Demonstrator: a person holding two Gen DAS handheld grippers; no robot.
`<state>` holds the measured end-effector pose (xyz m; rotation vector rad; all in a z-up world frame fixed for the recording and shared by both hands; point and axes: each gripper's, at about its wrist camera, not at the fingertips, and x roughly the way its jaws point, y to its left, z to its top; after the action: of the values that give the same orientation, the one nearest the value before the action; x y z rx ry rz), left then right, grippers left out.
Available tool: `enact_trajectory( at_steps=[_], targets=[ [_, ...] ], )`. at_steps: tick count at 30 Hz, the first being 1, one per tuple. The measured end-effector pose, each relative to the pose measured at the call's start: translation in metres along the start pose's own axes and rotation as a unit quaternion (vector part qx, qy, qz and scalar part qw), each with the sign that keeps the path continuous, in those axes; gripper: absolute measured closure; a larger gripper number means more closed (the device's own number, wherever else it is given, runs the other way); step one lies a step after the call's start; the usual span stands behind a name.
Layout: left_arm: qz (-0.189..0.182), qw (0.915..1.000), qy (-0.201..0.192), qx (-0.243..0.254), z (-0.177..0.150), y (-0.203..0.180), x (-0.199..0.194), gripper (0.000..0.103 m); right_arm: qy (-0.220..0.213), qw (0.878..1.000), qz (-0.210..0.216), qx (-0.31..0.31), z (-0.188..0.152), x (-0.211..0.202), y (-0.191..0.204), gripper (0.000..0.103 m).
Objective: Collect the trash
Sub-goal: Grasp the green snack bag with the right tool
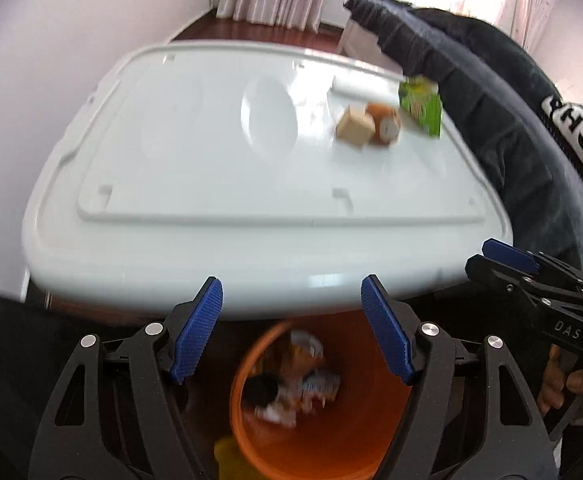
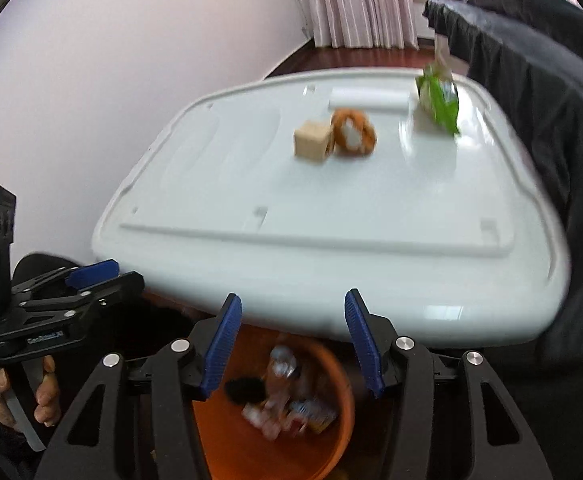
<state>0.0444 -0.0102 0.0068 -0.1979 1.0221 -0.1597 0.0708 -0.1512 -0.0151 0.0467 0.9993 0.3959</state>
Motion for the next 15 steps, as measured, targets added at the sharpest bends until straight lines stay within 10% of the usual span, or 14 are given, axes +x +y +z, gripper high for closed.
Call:
enact_trajectory(
  at_steps=[15],
  targets=[
    [0.005,0.9996,-0.019,0.019,0.033,-0.003,0.056,0.029,-0.064,0.994,-0.082,0.019,0.133,0.043,-0.076,0.044]
  ],
)
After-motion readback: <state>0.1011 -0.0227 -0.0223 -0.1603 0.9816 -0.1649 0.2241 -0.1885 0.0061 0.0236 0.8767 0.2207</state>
